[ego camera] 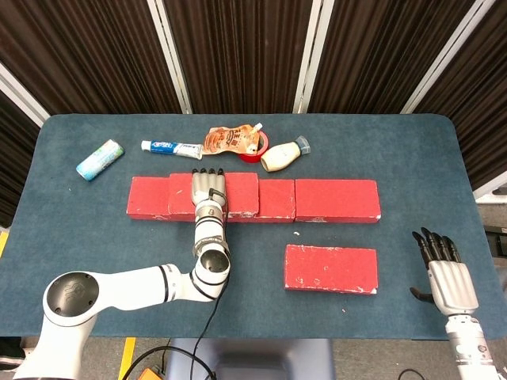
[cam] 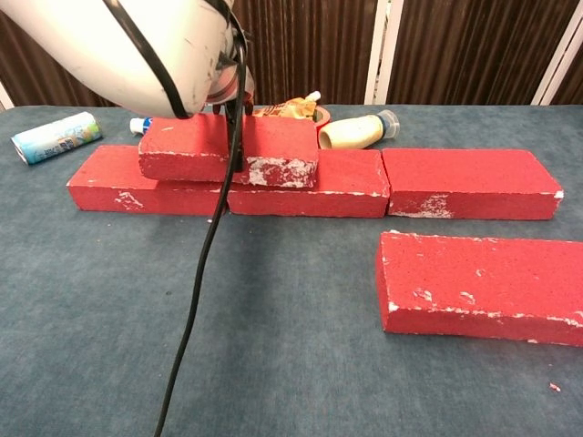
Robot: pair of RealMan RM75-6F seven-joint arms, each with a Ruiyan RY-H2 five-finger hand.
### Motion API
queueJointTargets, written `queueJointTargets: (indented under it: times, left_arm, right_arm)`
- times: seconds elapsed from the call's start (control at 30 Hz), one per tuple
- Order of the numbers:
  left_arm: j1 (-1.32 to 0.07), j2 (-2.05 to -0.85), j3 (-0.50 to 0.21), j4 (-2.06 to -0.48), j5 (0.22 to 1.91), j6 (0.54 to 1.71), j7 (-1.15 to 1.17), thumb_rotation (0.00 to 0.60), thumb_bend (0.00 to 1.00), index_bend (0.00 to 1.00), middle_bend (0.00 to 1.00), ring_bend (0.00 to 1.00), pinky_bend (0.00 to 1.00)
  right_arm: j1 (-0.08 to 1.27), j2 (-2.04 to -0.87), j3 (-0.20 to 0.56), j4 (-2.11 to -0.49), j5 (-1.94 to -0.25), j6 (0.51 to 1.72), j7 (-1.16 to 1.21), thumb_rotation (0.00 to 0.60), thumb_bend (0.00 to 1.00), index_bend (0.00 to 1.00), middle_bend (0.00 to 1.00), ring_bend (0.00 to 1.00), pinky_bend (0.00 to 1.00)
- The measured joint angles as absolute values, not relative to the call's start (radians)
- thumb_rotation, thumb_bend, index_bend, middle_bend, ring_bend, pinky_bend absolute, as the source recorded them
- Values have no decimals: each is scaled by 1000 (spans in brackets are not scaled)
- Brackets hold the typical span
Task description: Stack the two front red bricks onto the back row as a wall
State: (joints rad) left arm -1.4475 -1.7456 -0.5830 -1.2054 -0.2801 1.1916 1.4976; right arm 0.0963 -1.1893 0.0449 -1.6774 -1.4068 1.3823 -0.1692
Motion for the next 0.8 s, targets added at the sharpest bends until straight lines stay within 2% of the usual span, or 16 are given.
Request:
queueJointTargets:
  times: [0.8]
  left_arm:
    - [-1434,-1773,-593,-1183,-249,1186,1502,600,223,0,98,73,124]
  right_arm:
    - [94,-1186,46,-1681,-1405,1386,-168,600,0,124,109,0,0]
